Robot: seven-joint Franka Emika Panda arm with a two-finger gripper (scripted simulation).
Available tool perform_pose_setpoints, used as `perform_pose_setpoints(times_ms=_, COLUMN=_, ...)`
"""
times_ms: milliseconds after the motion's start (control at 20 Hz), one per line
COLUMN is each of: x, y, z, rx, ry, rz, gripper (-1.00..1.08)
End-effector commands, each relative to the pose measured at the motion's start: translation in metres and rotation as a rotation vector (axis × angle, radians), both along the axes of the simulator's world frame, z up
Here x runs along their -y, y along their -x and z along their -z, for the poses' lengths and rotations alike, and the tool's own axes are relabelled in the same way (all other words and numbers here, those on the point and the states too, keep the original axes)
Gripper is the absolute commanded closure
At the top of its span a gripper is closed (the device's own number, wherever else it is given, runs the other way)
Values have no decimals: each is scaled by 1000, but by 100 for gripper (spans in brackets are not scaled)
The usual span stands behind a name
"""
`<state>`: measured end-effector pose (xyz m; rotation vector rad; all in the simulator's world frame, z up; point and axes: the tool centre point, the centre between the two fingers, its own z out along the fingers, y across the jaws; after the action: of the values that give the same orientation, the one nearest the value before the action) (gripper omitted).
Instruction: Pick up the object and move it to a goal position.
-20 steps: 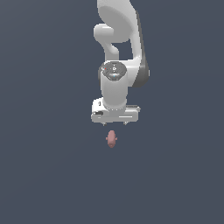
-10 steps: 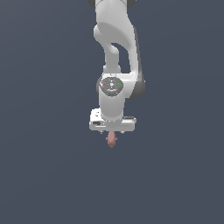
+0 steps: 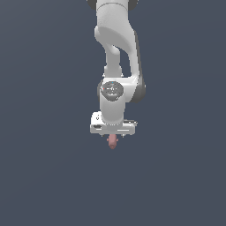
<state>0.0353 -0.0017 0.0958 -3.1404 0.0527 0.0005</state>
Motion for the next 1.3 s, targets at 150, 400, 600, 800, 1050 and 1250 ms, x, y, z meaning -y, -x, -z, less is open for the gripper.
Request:
perform_pose_setpoints(times_ms=150, x=0, y=1, z=26, rx=0, ry=1, rz=1, gripper=-92)
perform_pose_setpoints(times_ms=400, x=0, y=0, z=44, rx=0, ry=1, rz=1, gripper=-92)
perform_pose_setpoints(times_ms=600, x=0, y=-1, z=45, rx=0, ry=1, rz=1, gripper=108)
perform_pose_setpoints(times_ms=800, x=0, y=-1, z=45, rx=0, ry=1, rz=1, gripper=108)
perform_pose_setpoints(times_ms=1050, x=0, y=-1, z=45, rx=0, ry=1, rz=1, gripper=108)
perform_pose_setpoints(times_ms=1250, x=0, y=0, z=43, rx=0, ry=1, rz=1, gripper=108)
